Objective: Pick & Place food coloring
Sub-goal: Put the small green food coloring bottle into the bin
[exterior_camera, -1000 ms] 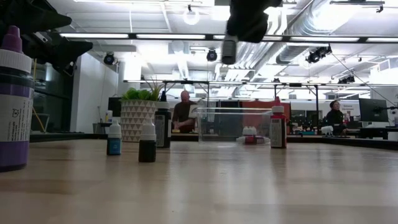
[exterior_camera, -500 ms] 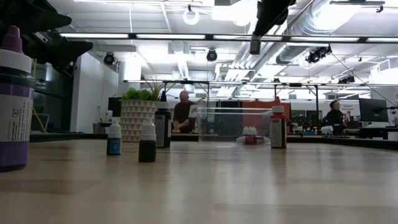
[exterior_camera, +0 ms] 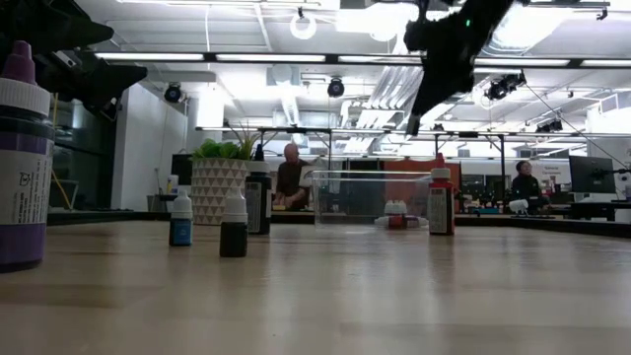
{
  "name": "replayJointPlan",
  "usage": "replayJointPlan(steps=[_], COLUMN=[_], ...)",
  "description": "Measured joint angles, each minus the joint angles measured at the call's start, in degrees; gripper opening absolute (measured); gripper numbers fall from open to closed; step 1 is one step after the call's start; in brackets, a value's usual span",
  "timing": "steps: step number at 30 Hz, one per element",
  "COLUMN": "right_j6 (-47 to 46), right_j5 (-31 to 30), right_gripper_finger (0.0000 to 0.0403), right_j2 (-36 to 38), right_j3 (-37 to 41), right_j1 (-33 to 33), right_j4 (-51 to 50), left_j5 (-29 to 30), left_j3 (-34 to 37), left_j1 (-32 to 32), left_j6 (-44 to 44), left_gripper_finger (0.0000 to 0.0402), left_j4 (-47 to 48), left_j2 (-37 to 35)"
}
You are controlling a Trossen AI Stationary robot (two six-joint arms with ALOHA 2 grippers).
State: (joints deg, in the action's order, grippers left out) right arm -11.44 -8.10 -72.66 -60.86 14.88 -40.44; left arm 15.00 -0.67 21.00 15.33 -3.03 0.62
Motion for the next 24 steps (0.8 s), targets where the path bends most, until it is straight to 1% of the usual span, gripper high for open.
replayJointPlan(steps=[4,8,13,17,24], right_j6=[0.5,3.6,4.3,2.2,-0.9], right_j5=[-0.3,-1.1,-1.9,-0.6,0.0], right_gripper_finger=[0.0052,0.0049,0.0049,0.0054,0.0049], right_j2=[0.3,-0.8,-4.4,-8.5,-16.7], right_j3=[3.0,3.4,1.0,-1.4,-7.9], right_j1=[5.2,9.1,13.3,16.5,21.2], right_j4=[5.0,6.9,7.0,6.8,5.4], left_j5=[0.0,0.0,0.0,0.0,0.0], left_j3=[0.0,0.0,0.0,0.0,0.0], left_j1=[0.0,0.0,0.0,0.0,0.0], left_j6=[0.0,0.0,0.0,0.0,0.0], left_gripper_finger=[0.0271,0.0271,0.0271,0.0271,0.0271], left_j4=[0.0,0.0,0.0,0.0,0.0], left_j2=[0.0,0.0,0.0,0.0,0.0])
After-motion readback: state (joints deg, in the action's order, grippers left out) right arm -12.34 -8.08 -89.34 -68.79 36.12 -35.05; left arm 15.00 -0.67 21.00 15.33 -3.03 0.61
